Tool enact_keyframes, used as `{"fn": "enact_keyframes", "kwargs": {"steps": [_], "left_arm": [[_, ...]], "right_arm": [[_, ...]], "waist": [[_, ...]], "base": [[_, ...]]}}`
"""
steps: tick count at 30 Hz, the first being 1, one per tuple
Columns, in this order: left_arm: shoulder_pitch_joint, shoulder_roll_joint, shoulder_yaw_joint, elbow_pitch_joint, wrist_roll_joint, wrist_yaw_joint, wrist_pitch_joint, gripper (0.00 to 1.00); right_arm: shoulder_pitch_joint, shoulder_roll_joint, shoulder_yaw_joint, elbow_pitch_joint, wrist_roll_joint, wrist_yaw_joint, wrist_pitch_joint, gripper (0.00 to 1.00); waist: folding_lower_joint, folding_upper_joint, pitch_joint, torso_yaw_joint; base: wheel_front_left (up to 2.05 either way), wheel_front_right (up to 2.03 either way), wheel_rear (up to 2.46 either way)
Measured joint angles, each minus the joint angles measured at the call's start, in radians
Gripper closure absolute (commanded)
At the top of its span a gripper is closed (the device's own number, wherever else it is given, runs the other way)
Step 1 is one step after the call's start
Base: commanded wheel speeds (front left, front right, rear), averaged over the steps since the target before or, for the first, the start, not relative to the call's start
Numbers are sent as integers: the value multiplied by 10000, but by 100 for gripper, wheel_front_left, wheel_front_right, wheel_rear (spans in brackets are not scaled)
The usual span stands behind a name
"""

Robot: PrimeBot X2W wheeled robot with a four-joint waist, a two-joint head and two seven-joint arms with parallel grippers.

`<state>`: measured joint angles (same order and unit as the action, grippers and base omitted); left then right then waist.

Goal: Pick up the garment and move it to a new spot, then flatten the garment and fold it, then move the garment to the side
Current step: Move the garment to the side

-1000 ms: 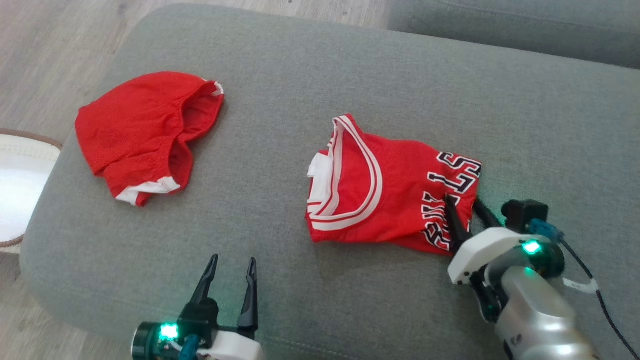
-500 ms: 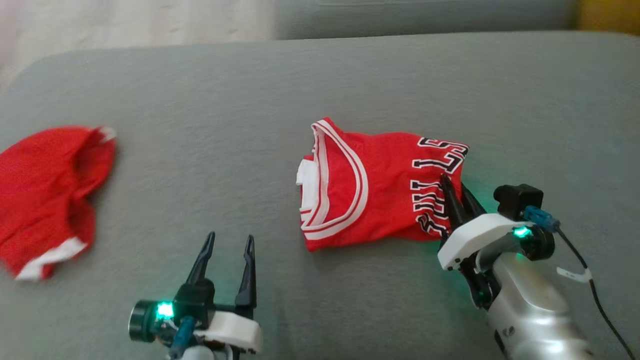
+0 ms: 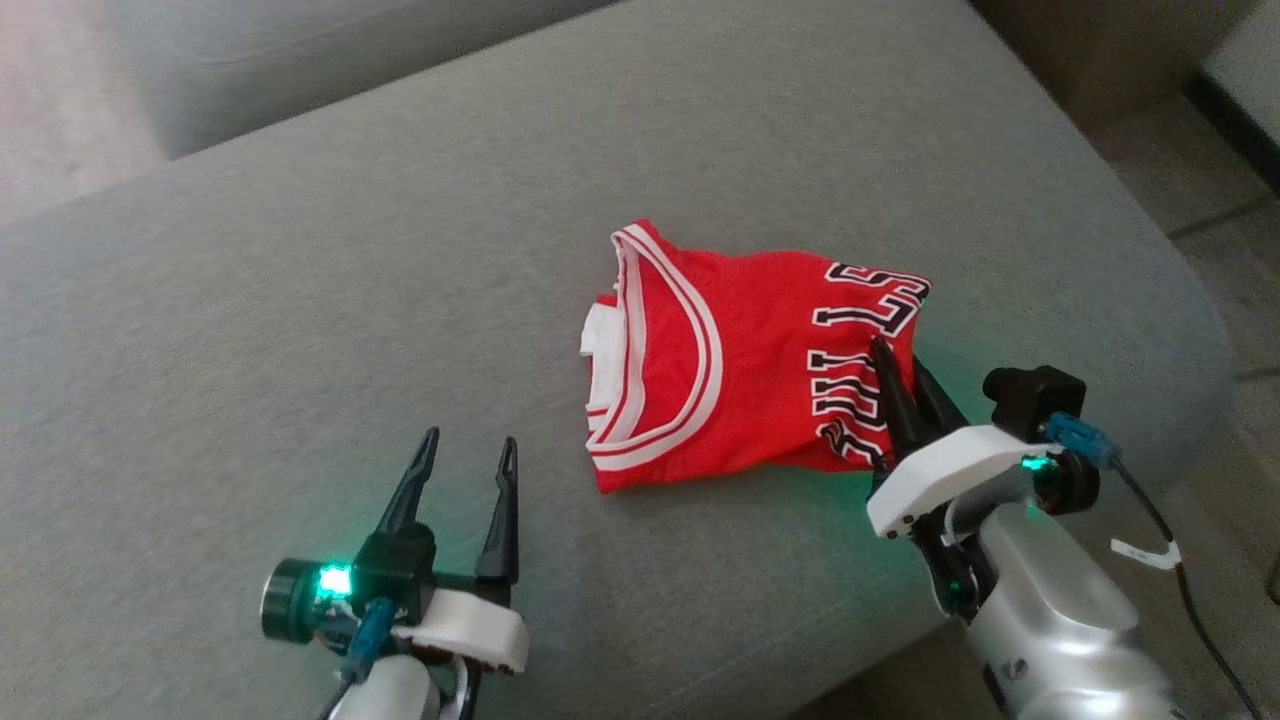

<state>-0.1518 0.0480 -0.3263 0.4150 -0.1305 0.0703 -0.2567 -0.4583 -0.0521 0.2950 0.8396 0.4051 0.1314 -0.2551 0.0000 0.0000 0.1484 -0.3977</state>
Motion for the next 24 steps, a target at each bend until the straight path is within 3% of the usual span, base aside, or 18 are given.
{"fn": "enact_keyframes", "kwargs": {"steps": [6,12,24], "left_arm": [[-232,-4,-10,54,127,-96,0,0],[-314,0,-33,148,280,-194,0,0],[-523,0,6,142,527,-360,0,0]], "right_arm": [[-30,0,-192,-13,-219,0,0,100],[-900,-303,-859,199,-1308,0,0,100],[-4214,-3348,-2911,2282,-3774,0,489,100]], "waist": [[1,0,512,-600],[0,0,854,-168],[1,0,1484,1462]], "base": [[0,0,0],[0,0,0],[0,0,0]]}}
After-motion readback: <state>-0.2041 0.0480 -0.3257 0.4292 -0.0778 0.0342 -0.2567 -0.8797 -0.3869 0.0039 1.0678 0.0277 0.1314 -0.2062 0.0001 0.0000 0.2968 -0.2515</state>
